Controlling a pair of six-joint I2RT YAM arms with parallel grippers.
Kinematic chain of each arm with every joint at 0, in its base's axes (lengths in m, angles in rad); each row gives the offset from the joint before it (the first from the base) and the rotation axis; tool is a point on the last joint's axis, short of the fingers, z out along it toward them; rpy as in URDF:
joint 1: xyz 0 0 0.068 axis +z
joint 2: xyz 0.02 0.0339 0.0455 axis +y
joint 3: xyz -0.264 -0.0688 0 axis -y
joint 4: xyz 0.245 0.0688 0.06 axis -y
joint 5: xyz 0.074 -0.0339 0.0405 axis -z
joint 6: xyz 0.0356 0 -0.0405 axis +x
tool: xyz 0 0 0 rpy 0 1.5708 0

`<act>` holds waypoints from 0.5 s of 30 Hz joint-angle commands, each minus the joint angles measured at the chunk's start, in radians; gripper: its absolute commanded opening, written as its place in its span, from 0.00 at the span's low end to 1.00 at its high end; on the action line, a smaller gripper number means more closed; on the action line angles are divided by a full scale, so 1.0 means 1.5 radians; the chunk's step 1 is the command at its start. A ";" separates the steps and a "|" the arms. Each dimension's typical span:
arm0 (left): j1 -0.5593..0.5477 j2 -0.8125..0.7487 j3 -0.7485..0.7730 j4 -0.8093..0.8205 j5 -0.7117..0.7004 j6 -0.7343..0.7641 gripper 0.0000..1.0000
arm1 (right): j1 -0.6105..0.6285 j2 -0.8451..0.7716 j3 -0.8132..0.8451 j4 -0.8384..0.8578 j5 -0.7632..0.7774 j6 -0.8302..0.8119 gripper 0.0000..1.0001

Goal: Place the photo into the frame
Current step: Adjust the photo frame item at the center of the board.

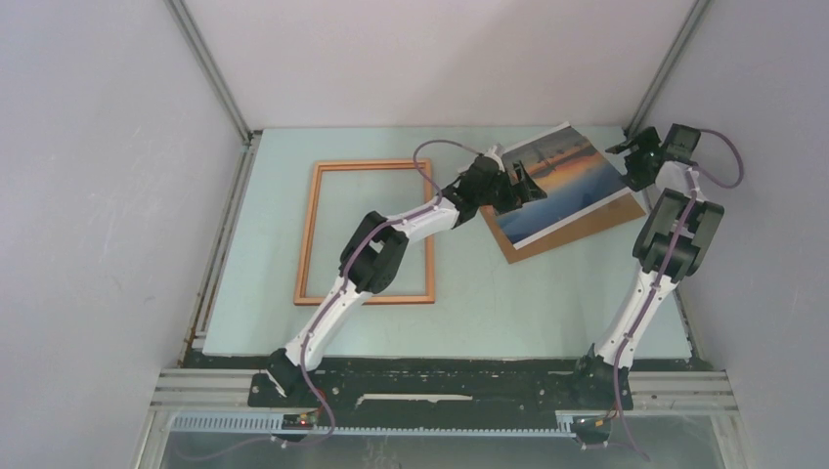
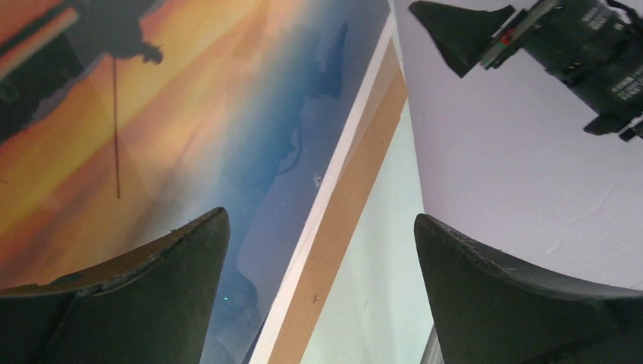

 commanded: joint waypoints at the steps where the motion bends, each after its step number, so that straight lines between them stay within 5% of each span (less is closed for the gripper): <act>1: 0.002 0.033 0.046 0.057 0.015 -0.128 0.98 | 0.019 0.022 0.036 -0.018 0.001 0.000 0.93; 8: 0.003 0.000 -0.046 0.026 -0.027 -0.164 0.96 | 0.002 0.054 0.085 -0.042 0.001 0.004 0.93; 15: 0.008 -0.024 -0.096 0.020 -0.027 -0.185 0.96 | -0.003 0.057 0.103 -0.113 0.158 -0.042 0.93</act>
